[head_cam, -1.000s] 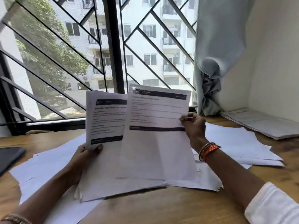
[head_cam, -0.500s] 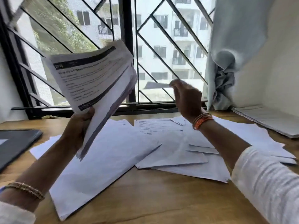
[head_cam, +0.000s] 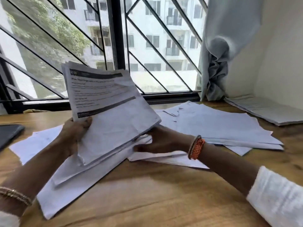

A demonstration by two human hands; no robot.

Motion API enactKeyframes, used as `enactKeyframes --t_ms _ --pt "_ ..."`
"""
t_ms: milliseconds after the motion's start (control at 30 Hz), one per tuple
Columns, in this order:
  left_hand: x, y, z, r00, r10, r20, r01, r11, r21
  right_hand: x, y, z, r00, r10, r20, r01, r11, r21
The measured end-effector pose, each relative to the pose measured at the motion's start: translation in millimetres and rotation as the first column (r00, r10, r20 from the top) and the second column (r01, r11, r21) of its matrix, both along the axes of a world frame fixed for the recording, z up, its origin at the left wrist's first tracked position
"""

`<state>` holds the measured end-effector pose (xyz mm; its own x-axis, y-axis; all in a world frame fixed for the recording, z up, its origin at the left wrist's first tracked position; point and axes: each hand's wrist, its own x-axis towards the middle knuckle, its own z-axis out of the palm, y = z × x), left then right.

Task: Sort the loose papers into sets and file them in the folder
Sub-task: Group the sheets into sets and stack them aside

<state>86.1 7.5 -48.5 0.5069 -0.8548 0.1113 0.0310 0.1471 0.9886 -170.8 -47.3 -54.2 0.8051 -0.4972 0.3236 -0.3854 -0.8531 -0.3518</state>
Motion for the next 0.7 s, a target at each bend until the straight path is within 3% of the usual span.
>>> enactKeyframes --t_ms 67,133,200,300,467,600,633,667,700 --pt "-7.8 -2.8 -11.2 0.999 -0.003 0.034 0.0 0.997 0.082 -55.9 -24.8 9.0 0.966 -0.234 -0.111 0.23 0.972 -0.049" --pt "-17.3 -5.4 -15.8 0.996 -0.002 0.085 -0.009 0.993 0.12 -106.0 -38.1 19.4 0.853 -0.457 -0.253 0.461 0.886 -0.045" --pt "-22.3 -5.6 -14.8 0.988 0.035 0.15 -0.054 0.991 0.126 -138.5 -45.5 23.4 0.756 -0.531 -0.383 0.59 0.806 0.048" --pt "-26.0 -4.1 -14.2 0.981 0.075 0.18 -0.1 0.986 0.135 -152.8 -47.2 14.0 0.727 -0.505 -0.465 0.613 0.783 0.109" --pt "-31.2 4.0 -12.0 0.966 0.073 0.248 -0.116 0.979 0.165 -146.0 -42.4 4.8 0.748 -0.586 -0.311 0.592 0.802 -0.087" --pt "-32.6 3.9 -13.1 0.971 0.07 0.23 -0.102 0.986 0.132 -137.2 -30.7 18.4 0.718 -0.601 -0.351 0.58 0.796 -0.176" --pt "-31.6 3.7 -12.8 0.973 0.072 0.221 -0.1 0.988 0.119 -131.8 -21.8 34.3 0.782 -0.521 -0.341 0.528 0.845 -0.081" --pt "-30.4 3.3 -12.6 0.976 0.055 0.21 -0.081 0.99 0.116 -125.5 -9.7 53.2 0.887 -0.369 -0.278 0.42 0.895 0.15" --pt "-31.6 4.3 -11.5 0.979 0.054 0.198 -0.079 0.989 0.122 -117.8 6.6 73.3 0.977 -0.182 -0.108 0.211 0.87 0.446"
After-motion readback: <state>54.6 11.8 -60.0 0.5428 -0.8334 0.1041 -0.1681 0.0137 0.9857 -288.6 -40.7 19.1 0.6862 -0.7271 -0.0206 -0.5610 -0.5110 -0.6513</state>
